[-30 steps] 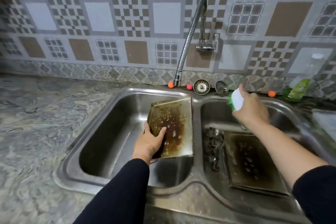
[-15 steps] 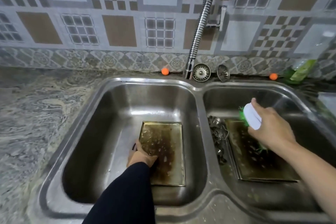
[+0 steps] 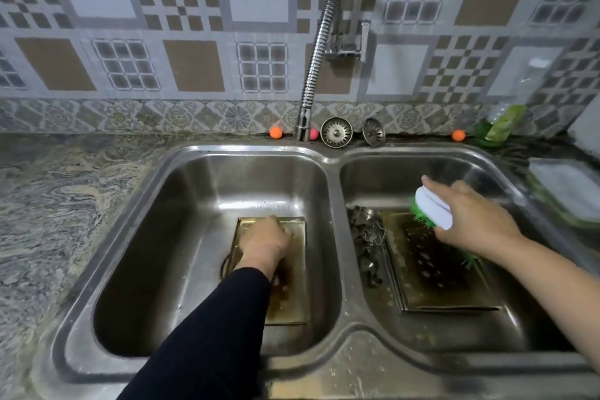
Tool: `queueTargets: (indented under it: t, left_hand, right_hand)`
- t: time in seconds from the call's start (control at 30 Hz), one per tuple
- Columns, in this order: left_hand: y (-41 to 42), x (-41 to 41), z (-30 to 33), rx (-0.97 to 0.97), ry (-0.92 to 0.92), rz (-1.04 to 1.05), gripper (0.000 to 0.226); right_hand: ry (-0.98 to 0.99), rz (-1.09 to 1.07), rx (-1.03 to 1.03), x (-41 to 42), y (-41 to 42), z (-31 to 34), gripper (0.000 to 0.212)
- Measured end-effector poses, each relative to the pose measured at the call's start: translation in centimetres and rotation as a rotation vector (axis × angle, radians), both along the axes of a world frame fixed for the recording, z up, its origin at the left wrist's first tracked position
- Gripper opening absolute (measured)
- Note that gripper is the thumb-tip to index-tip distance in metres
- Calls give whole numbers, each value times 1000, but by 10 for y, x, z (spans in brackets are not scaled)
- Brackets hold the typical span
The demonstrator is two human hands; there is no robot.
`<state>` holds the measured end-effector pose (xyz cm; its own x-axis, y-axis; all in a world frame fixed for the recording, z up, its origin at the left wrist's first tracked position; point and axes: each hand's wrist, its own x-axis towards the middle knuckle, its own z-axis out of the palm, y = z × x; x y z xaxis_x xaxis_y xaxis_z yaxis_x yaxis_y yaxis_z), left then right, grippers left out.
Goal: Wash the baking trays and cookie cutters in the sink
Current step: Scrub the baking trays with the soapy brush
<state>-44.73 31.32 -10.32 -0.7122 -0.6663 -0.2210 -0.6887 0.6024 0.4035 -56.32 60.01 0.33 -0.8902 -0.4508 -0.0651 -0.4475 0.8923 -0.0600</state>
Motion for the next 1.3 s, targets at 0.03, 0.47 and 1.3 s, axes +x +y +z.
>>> queueTargets:
  t: [0.03,0.47,1.3]
  left_hand:
    - [13,-12,14,-36,23,-32,38]
    - [195,-103,-16,231,-25,-231,28]
    - [247,-144,-71,-95,-272,35,47]
  right_hand:
    - [1,2,6,-6,7,7,96]
    - [154,-241,-141,-154,168,58,76]
    - [61,-326,-286,-234,196,-13,73]
